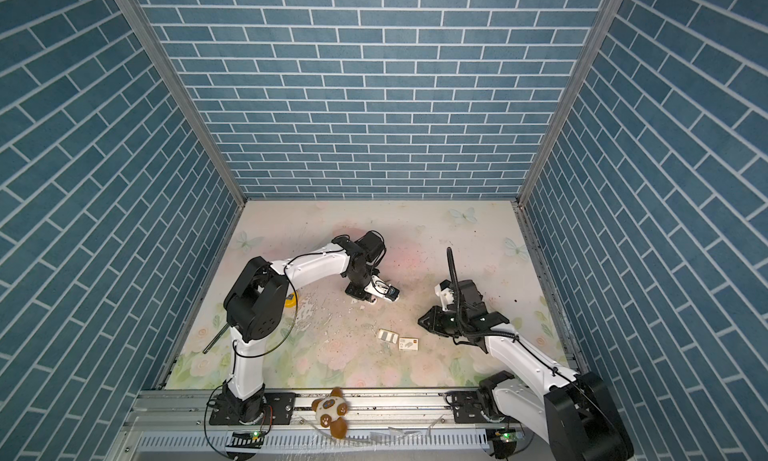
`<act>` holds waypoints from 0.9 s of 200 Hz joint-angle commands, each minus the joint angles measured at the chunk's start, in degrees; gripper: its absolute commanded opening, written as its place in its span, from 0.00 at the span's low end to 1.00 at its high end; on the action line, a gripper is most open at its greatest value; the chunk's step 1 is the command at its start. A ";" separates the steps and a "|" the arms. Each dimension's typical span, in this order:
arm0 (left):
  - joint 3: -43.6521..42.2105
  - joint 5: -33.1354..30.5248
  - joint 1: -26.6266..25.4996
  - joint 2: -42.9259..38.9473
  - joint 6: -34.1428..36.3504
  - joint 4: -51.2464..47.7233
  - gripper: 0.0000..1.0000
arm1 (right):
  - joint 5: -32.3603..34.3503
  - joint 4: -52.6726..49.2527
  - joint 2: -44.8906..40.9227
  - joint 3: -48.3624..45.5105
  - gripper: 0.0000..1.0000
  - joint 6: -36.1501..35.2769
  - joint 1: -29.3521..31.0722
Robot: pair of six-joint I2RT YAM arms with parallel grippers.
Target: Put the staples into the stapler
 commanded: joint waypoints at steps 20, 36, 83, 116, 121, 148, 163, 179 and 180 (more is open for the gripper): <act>0.34 0.36 -0.36 1.30 -1.25 -1.72 0.24 | -0.95 0.40 -1.04 -1.03 0.23 -1.47 -0.43; 0.75 0.44 -0.36 1.38 -1.81 -2.16 0.22 | -0.95 0.42 -1.29 -1.05 0.23 -1.50 -0.47; 0.98 0.56 -0.27 -0.45 -6.37 -3.23 0.14 | -1.22 -1.14 -1.66 0.22 0.23 -2.26 -0.49; -0.05 2.09 -0.28 -5.74 -14.22 -2.57 0.09 | -2.97 -2.12 -1.78 2.88 0.23 -2.60 -0.49; -0.15 2.62 -0.27 -6.80 -15.64 -2.72 0.10 | -3.37 -1.88 -1.69 3.41 0.23 -2.44 -0.51; -1.57 5.60 -0.33 -12.88 -22.80 -3.13 0.09 | -8.10 1.91 0.80 6.30 0.24 -0.38 -0.50; -3.31 7.00 -0.44 -16.25 -25.42 -3.03 0.09 | -11.23 4.21 3.54 8.48 0.25 0.73 -0.25; -4.84 6.92 -1.30 -18.99 -26.67 -3.61 0.09 | -12.98 4.57 6.37 11.43 0.25 0.80 0.69; -4.92 6.85 -1.35 -19.22 -26.74 -3.64 0.09 | -12.98 4.52 6.44 11.66 0.25 0.75 0.85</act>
